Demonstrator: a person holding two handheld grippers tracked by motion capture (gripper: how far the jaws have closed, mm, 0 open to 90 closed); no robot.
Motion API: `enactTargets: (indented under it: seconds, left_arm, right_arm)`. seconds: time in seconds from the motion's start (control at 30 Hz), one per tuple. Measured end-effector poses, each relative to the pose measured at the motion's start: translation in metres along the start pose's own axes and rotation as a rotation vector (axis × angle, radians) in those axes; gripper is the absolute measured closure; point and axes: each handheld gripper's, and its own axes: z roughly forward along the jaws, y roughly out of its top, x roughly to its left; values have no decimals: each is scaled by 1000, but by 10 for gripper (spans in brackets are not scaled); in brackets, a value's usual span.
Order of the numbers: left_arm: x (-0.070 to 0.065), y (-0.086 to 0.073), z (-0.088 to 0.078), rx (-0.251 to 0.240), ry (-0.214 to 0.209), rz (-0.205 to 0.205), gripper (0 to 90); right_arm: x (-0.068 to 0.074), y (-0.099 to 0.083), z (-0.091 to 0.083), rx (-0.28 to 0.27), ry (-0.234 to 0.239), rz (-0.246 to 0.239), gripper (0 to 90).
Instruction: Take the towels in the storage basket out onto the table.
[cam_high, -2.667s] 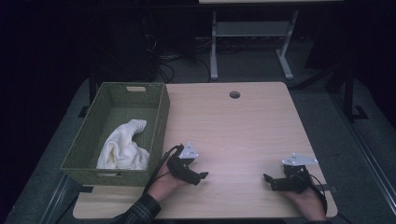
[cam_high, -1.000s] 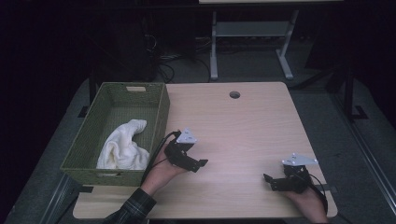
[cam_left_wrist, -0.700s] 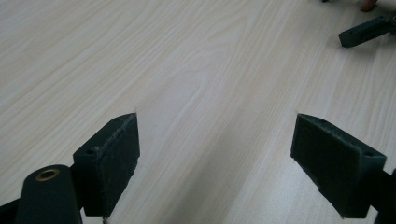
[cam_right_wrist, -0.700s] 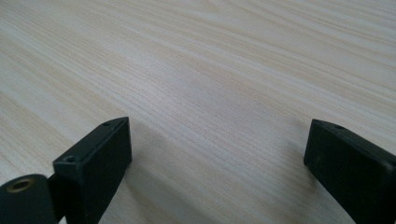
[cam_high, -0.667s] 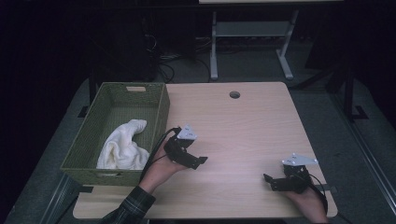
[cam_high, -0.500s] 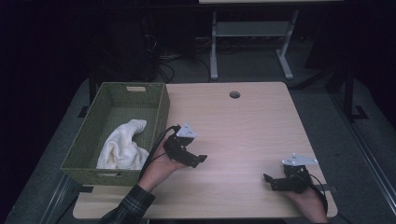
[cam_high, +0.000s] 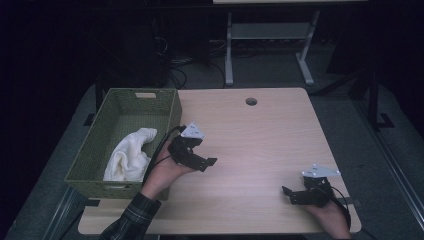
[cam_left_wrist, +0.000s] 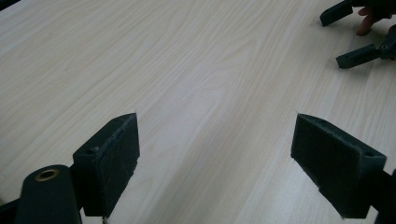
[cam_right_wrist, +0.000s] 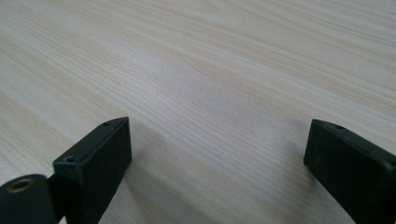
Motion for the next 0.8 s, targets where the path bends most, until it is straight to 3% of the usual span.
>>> enactTargets:
  seconds: [0.37,0.8]
  left_arm:
    - [15,1,-15,11,-1,-9,146]
    - [36,-10,-35,-2,34,-75,148]
  right_arm:
    - [0,0,0,0,0,1,72]
    - [0,0,0,0,0,4,72]
